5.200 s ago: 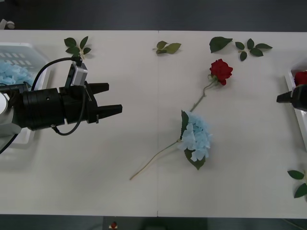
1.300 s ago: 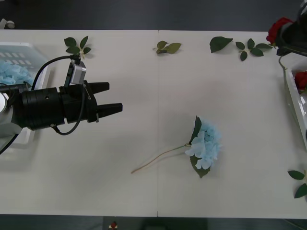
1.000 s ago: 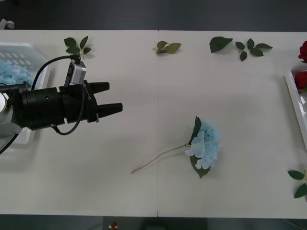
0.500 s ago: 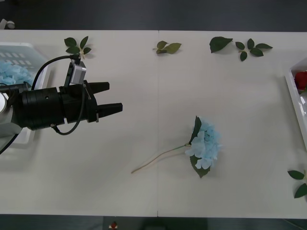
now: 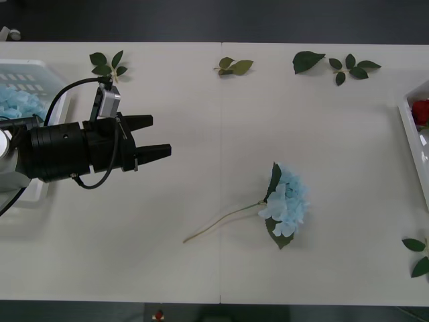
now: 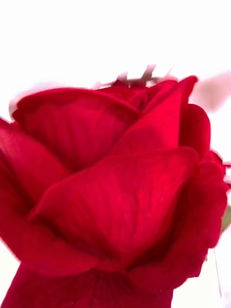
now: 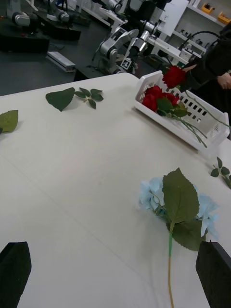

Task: Put the red flowers into the right box and the blue flowers into the left box

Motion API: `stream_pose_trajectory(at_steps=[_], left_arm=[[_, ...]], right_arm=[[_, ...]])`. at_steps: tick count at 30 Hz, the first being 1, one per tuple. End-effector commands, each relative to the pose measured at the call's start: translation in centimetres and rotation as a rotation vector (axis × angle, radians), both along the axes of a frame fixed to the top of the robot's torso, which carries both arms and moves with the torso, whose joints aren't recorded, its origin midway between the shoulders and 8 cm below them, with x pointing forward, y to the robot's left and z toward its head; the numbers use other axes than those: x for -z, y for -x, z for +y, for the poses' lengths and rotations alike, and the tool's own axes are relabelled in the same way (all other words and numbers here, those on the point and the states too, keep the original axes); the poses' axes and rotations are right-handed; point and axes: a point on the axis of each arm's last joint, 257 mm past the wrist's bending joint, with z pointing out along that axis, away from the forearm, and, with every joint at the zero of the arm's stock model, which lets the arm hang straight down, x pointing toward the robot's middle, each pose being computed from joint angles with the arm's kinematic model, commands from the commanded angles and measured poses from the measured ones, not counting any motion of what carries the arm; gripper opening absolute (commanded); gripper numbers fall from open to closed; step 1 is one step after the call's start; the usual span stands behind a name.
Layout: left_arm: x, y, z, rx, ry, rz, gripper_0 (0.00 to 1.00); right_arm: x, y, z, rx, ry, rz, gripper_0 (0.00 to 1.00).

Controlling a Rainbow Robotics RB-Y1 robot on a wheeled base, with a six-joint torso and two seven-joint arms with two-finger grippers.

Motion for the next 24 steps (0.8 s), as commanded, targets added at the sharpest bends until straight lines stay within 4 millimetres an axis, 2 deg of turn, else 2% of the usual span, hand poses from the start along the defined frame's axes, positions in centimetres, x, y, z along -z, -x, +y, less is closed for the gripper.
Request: stream_pose_trajectory(at_steps=[1,11,12,14,15,24], left_arm=[[-2.31,-0.33,0.30,0.015,-0.018,-0.071,1.00],[-2.44,-0.29,0.29,0.016,-0.012,-0.070,1.00],[-2.48,-0.32,0.30,0.015,-0.011,-0.069,1.00],[-2.52,-0.29,0.25,0.016,-0.010,-0.070,1.00],[-2.53,-0.24,0.23,0.018,-0.009,-0.069,1.00],[-2.52,-0.27,0.26,0.017,-0.008,-0.068,1.00]], right_arm=[[-4.79,-1.18,-3.00,-0.003,0.114,-0.032,0.00],[-5.21,-1.54,-3.44,0.010,0.135,-0.030,0.00],[-5.01,-1.41,-3.38,0.010,0.130,-0.024,0.17],[-5.06,-1.35,-3.39,0.014,0.123,-0.025,0.84],[-5.13,-1.43,-3.30,0.014,0.120,-0.028,1.00],[-5.02,-1.32,-2.93,0.012,0.096,-0.025,1.00]])
